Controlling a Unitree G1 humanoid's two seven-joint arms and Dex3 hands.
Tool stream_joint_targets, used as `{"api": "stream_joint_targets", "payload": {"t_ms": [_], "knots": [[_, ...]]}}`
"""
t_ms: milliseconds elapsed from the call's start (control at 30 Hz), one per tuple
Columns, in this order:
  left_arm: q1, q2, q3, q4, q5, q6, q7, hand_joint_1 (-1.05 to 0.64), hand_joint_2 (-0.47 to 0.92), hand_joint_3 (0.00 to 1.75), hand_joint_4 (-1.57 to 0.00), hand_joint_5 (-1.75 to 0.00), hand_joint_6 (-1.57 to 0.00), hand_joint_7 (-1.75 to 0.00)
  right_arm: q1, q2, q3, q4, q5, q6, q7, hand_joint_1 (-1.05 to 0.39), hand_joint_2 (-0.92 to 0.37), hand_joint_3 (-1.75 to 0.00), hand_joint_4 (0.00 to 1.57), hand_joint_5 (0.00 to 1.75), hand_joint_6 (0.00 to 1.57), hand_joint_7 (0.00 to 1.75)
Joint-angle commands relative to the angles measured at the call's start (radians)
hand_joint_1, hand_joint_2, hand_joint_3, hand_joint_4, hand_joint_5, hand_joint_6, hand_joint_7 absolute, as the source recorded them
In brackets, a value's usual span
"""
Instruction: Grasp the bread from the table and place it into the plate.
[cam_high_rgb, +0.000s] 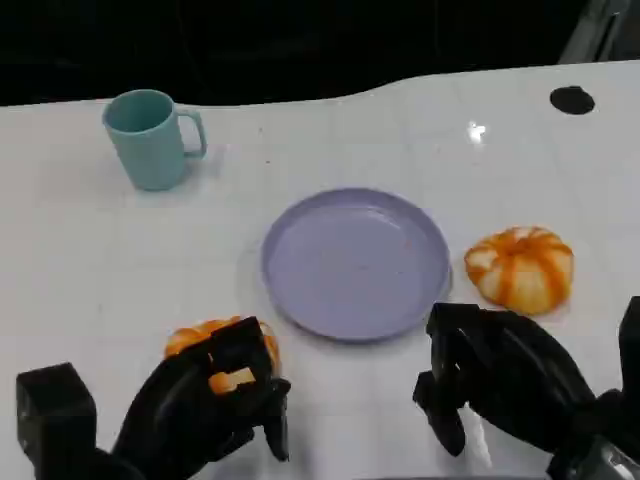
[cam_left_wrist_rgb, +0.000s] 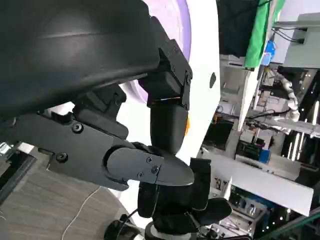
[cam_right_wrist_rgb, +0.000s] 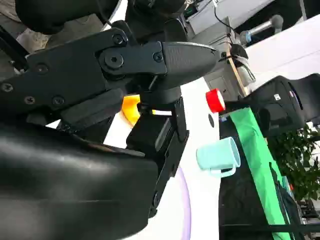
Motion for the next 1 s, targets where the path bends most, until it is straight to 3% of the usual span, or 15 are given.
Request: {"api": "stream_joint_targets", "payload": {"t_ms": [33,1000], "knots": [[-0.005,0.014,0.009,0.012,0.007,-0.011,-0.011,-0.6,0.92,0.2,-0.88,-1.75,-0.68,-1.75,-0.007,-0.009,-0.009,0.015,0.001,-0.007,0.005,-0.95,-0.92,-0.37,1.28,1.6,1.13,1.51],[-0.012,0.007,0.02,0.019,0.016,-0.043,-0.018,-0.62,0.92,0.21,-0.88,-1.75,-0.68,-1.75,-0.013,-0.001,-0.014,0.024,0.007,-0.013,0.012,-0.97,-0.92,-0.35,1.3,1.58,1.14,1.47]]}}
